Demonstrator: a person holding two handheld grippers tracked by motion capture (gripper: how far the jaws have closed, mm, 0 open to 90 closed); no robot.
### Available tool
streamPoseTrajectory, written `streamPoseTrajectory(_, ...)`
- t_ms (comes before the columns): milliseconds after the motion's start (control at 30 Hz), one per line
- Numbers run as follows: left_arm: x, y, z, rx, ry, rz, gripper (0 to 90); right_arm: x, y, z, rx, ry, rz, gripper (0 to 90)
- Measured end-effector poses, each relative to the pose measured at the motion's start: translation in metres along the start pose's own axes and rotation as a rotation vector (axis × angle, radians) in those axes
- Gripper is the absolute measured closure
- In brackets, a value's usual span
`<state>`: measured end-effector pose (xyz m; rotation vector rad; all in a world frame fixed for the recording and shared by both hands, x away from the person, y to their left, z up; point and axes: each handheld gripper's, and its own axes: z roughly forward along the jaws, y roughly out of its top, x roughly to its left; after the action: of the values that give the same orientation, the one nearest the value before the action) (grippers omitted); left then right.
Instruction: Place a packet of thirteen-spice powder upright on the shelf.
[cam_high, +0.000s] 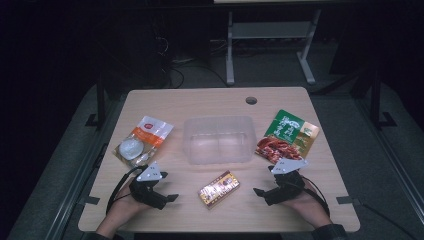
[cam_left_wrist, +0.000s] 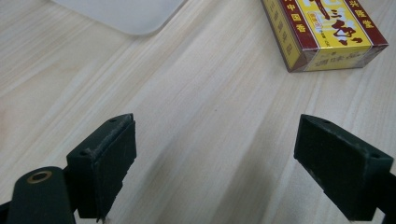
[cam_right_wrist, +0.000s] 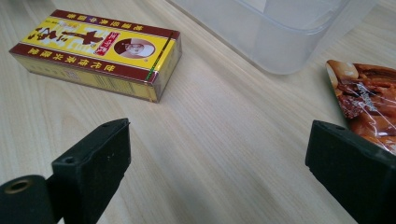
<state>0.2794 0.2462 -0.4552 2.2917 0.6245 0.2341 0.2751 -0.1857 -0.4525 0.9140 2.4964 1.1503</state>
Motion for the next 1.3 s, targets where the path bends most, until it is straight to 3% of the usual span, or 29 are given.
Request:
streamPoseTrajectory(200, -0.001, 0.000, 0.000, 0.002, -0.009, -0.021, 14.0, 0.002, -0.001, 0.001, 0.010, 0.009, 0.002, 6.7)
streamPoseTrajectory(467, -0.003, 0.002, 0.000, -0.007, -0.020, -0.025, 14.1, 0.004, -0.002, 0.001, 0.033, 0.047, 0.017, 26.1)
streamPoseTrajectory(500, -0.003, 0.002, 0.000, -0.005, -0.020, -0.021, 14.1, 0.004, -0.002, 0.000, 0.031, 0.054, 0.014, 31.4)
streamPoseTrajectory(533, -0.002, 0.002, 0.000, 0.000, -0.019, -0.015, 14.1, 0.005, -0.001, -0.001, 0.027, 0.059, 0.011, 46.7)
streamPoseTrajectory(600, -0.002, 0.002, 0.000, 0.000, -0.018, -0.009, 14.1, 0.007, 0.002, 0.001, 0.028, 0.074, 0.005, 59.0)
streamPoseTrajectory(633, -0.002, 0.002, 0.001, 0.008, -0.022, -0.010, 14.1, 0.007, 0.005, 0.001, 0.030, 0.078, 0.000, 69.4)
streamPoseTrajectory(667, -0.002, 0.002, 0.001, 0.009, -0.023, -0.025, 14.1, 0.007, 0.007, 0.002, 0.033, 0.092, 0.001, 75.2)
streamPoseTrajectory(700, -0.002, 0.002, 0.001, 0.009, -0.023, -0.025, 14.1, 0.007, 0.007, 0.002, 0.033, 0.092, 0.001, 75.2)
streamPoseTrajectory(733, -0.002, 0.002, 0.002, 0.012, -0.023, -0.028, 14.1, 0.005, 0.012, 0.006, 0.026, 0.114, 0.008, 87.0)
streamPoseTrajectory(767, -0.001, 0.001, 0.001, 0.016, -0.025, -0.023, 14.1, 0.005, 0.014, 0.007, 0.028, 0.117, 0.012, 89.5)
streamPoseTrajectory(1033, -0.003, 0.003, 0.001, 0.019, -0.032, -0.017, 14.1, 0.003, 0.021, 0.023, 0.052, 0.137, -0.035, 89.7)
streamPoseTrajectory(1300, -0.002, 0.003, 0.001, 0.022, -0.033, -0.017, 14.1, -0.003, 0.031, 0.043, 0.079, 0.162, -0.042, 89.8)
